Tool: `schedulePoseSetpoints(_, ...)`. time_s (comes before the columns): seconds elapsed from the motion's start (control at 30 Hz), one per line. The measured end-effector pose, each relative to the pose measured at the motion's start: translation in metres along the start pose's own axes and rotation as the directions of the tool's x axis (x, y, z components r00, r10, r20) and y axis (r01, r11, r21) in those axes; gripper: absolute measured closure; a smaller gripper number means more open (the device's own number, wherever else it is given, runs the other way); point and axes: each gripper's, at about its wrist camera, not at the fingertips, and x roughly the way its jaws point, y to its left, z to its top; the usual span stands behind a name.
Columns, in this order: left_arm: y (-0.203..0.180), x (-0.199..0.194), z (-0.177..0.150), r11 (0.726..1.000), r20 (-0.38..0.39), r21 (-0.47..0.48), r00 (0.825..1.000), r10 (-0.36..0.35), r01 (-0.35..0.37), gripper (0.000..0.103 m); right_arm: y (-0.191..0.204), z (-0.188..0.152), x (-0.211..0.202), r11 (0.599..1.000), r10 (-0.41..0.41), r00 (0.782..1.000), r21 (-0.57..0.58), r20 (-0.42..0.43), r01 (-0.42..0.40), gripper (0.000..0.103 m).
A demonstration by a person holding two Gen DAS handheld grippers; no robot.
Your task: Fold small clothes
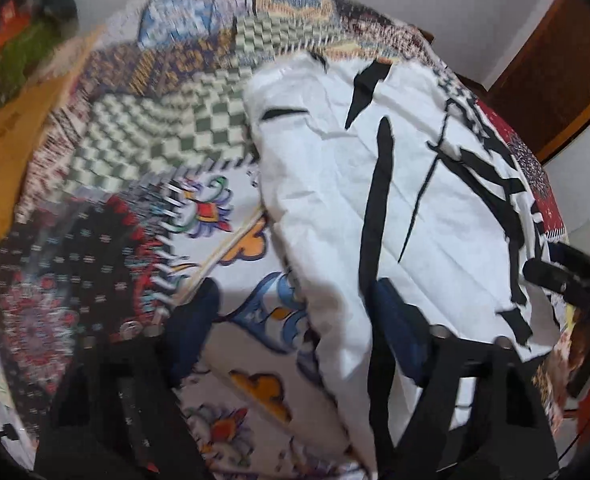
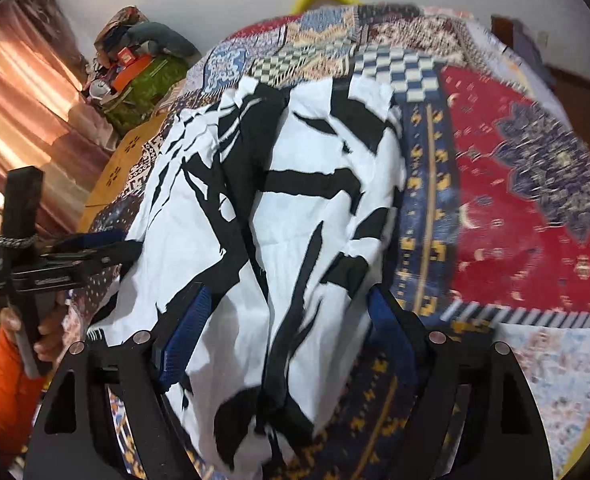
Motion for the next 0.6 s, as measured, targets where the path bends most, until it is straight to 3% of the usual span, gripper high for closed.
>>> schedulePoseSetpoints(0.13,0.002,0.014,0.006,0.996,-0.02,-0.036,0.996,-0.087,0.086,0.034,0.002,0.006,0.012,0.999,0.037,0.999,-0.003,-0.016,-0.037,0.025)
schedulePoseSetpoints(0.37,-0.002,0.023,0.02,0.983,-0.017,-0.059,0.985,-0.173,0.172,0.034,0.005,0.014,0.021,0.997,0.077,0.997,-0.015,-0.028,-0.078,0.026)
schedulePoseSetpoints(0.43,-0.004,0.028,0.027,0.978,-0.017,-0.065,0.98,-0.197,0.196,0.034,0.008,0.016,0.023,0.997,0.075,0.997,-0.033,-0.035,-0.076,0.034)
schedulePoseSetpoints(0.6,-0.017,0.03,0.028,0.98,-0.01,-0.023,0.98,-0.198,0.198,0.047,0.01,0.016,0.023,0.996,0.073,0.997,-0.055,-0.034,-0.075,0.07)
